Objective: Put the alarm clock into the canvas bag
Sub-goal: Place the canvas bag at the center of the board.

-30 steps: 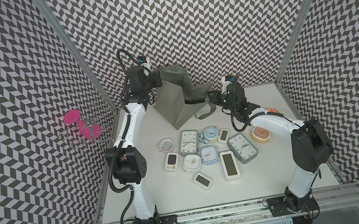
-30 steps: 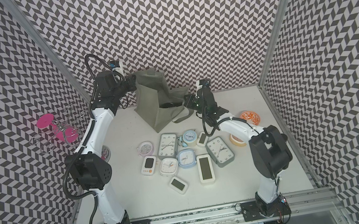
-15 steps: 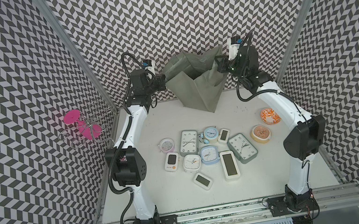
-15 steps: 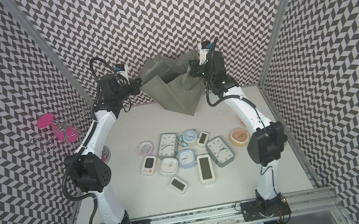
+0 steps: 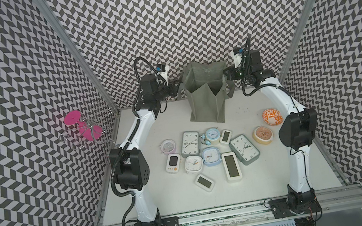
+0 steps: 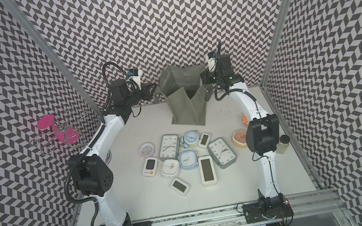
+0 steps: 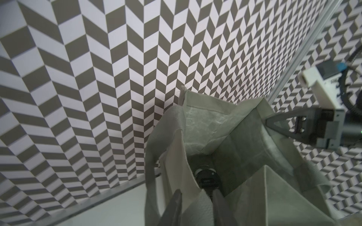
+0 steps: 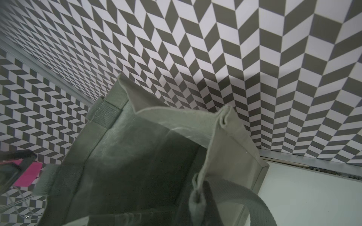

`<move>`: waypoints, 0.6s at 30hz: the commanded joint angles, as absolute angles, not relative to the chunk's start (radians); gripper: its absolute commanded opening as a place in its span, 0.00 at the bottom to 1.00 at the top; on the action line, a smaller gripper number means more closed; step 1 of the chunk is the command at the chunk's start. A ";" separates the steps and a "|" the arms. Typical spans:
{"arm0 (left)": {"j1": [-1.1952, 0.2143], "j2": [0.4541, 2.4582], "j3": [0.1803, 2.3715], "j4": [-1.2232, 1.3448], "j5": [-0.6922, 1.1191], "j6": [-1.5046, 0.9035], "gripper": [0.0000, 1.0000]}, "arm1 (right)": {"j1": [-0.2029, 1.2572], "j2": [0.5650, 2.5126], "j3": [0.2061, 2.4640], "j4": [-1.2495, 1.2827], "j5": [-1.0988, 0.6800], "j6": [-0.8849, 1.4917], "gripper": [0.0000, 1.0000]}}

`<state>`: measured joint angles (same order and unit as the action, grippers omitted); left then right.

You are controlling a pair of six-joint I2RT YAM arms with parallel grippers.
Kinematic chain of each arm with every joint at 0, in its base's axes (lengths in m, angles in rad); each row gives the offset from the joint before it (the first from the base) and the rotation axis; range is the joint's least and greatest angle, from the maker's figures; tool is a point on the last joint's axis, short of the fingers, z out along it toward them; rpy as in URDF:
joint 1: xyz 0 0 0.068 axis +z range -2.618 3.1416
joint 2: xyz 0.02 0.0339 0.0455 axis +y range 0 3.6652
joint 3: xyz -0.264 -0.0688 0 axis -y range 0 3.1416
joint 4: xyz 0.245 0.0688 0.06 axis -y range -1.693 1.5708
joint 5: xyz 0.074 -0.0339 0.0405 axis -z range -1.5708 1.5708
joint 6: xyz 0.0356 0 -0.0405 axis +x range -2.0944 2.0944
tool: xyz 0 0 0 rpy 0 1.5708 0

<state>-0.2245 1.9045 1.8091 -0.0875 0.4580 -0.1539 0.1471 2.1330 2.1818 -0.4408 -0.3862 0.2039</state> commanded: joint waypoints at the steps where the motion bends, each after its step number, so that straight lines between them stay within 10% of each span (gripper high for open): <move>1: -0.222 1.904 1.880 -0.063 0.455 -0.167 0.50 | 0.121 2.122 2.212 -0.373 -0.391 0.200 0.59; 3: -0.227 1.899 1.910 -0.082 0.434 -0.157 0.61 | 0.111 2.102 2.205 -0.375 -0.396 0.191 0.99; 11: -0.227 1.811 1.916 -0.183 0.331 -0.124 0.79 | 0.111 1.830 1.955 -0.338 -0.297 0.138 1.00; 18: -0.273 1.493 1.447 -0.014 0.310 -0.182 0.99 | 0.125 1.352 1.330 -0.080 -0.308 0.197 1.00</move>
<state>-0.2401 1.6035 1.5753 -0.1024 0.3351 -0.1566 0.1135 1.4746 1.4731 -0.2470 -0.3096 0.1638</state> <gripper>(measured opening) 0.983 0.994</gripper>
